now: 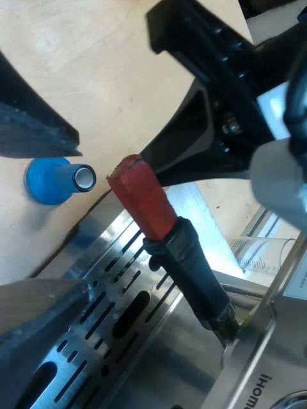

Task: Put the handle in the coffee machine

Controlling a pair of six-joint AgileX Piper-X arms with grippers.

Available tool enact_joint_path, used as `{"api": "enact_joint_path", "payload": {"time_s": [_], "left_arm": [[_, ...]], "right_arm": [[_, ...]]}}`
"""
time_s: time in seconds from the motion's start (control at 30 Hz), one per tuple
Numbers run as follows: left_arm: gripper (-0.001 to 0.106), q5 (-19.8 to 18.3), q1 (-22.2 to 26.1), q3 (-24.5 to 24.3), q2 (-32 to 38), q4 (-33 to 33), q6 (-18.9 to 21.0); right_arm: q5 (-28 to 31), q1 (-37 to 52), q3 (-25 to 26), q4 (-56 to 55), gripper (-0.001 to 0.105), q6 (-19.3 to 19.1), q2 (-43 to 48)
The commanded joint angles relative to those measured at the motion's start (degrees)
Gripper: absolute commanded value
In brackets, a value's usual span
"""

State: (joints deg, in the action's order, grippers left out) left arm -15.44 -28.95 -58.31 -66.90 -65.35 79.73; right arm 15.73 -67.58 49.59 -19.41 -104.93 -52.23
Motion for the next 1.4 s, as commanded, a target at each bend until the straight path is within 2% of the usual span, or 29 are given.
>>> {"api": "enact_joint_path", "payload": {"time_s": [0.03, 0.17, 0.33, 0.53, 0.57, 0.6, 0.83, 1.13, 1.33, 1.4], "left_arm": [[0.000, 0.7, 0.9, -0.7, 3.1, -0.5, -0.3], [0.000, 2.3, 0.9, -0.7, 6.1, -0.5, -0.3], [0.000, 6.6, 0.9, -0.7, 11.8, -0.5, -0.3], [0.000, 6.8, 0.9, -0.7, 12.4, -0.5, -0.3], [0.000, 8.5, 0.9, -0.7, 16.5, -0.5, -0.3], [0.000, 9.9, 0.9, -0.7, 17.7, -0.5, -0.3], [0.000, 13.9, 0.9, -0.7, 21.4, -0.5, -0.3], [0.000, 13.0, 7.4, -0.7, 28.5, -0.5, -0.3], [0.000, 9.1, 11.0, -0.7, 33.4, -0.5, -0.3], [0.000, 9.1, 12.0, -0.7, 35.3, -0.5, -0.3]], "right_arm": [[-0.6, 0.1, 0.5, 0.3, 0.047, -0.7, 0.4], [-0.6, 0.1, 0.5, 0.3, 0.047, -0.7, 0.4], [-0.6, 0.1, 0.5, 0.3, 0.047, -0.7, 0.4], [-0.6, 0.1, 0.5, 0.3, 0.047, -0.7, 0.4], [-0.6, 0.1, 0.5, 0.3, 0.047, -0.7, 0.4], [-0.6, 0.1, 0.5, 0.3, 0.047, -0.7, 0.4], [-0.6, 0.1, 0.5, 0.3, 0.047, -0.7, 0.4], [-0.6, 0.1, 0.5, 0.3, 0.047, -0.7, 0.4], [-0.6, 0.1, 0.5, 0.3, 0.047, -0.7, 0.4], [-0.5, 0.1, 0.5, 0.3, 0.047, -0.7, 0.4]]}}
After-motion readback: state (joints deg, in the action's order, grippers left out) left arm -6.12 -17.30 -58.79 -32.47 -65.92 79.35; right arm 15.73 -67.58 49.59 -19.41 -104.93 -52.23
